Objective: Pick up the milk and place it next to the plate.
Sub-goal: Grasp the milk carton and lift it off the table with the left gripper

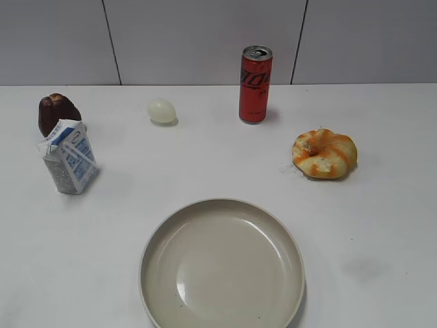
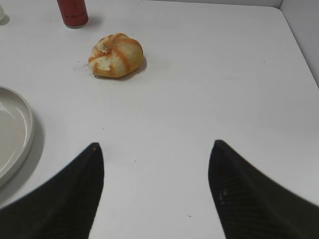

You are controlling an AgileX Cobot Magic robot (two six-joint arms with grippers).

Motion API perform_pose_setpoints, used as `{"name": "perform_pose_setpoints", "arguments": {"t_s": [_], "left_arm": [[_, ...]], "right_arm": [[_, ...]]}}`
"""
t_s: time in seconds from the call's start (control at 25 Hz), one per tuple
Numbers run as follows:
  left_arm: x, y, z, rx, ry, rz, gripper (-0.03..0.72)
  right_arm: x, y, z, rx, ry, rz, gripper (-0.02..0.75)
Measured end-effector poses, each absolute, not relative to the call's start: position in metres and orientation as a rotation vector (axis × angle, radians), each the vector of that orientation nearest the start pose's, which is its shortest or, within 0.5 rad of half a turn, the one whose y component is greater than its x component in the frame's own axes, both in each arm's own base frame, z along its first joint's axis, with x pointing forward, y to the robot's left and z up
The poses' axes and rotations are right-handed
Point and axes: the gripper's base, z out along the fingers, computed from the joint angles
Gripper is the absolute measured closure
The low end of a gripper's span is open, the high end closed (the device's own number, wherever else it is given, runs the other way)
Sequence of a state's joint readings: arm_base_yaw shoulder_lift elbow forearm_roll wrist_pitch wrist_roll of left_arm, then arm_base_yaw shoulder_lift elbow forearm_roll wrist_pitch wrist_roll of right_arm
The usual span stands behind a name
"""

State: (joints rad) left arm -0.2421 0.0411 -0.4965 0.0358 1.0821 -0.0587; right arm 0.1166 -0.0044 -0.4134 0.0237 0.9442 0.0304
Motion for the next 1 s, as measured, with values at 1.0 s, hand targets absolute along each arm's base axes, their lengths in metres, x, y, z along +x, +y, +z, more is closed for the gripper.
{"name": "perform_pose_setpoints", "arguments": {"t_s": [1.0], "left_arm": [[0.206,-0.055,0.319,0.426,2.498,-0.123,0.137]], "right_arm": [[0.008,0.003,0.262,-0.085,2.01,0.122,0.238]]}}
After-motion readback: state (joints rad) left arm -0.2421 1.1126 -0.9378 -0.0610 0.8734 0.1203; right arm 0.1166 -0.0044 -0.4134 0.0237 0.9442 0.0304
